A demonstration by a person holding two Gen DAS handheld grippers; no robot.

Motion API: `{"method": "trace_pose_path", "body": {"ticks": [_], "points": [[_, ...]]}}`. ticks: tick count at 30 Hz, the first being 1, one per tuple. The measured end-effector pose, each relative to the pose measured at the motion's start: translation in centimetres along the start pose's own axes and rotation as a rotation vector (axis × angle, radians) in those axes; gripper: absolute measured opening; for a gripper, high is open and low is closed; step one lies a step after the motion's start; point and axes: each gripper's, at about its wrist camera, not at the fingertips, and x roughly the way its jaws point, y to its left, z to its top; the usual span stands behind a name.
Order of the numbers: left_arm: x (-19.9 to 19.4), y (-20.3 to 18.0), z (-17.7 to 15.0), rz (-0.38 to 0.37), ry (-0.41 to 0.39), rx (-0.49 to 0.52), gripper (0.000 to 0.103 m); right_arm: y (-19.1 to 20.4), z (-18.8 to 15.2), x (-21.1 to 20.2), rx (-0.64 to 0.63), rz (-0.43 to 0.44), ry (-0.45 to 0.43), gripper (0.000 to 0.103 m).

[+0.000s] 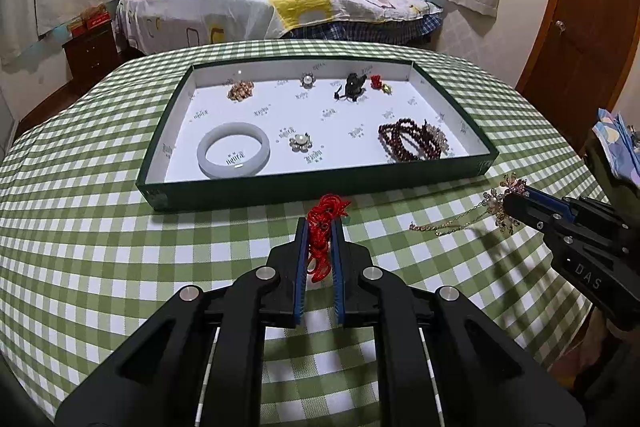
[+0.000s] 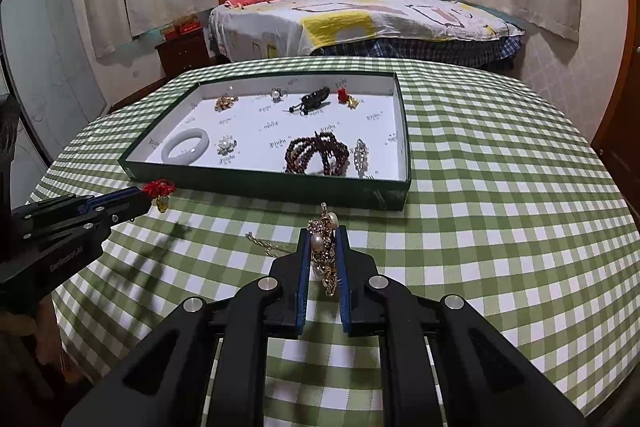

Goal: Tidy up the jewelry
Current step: 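Carry the red tassel into the box with the left tool while the right tool carries the pearl brooch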

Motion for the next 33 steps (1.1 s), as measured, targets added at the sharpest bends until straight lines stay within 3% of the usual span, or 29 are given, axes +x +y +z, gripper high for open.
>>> {"method": "trace_pose_path", "body": {"ticks": [20, 33], "points": [[-3.9, 0.4, 3.2, 0.002, -0.124, -0.007, 0.011, 1.5, 4.3, -3.5, -0.030, 0.023, -0.142, 0.013], [-4.7, 1.6, 7.0, 0.035, -0.217, 0.002, 0.011, 2.6, 9.2, -3.6, -0.081, 0.027, -0.249, 0.013]]}}
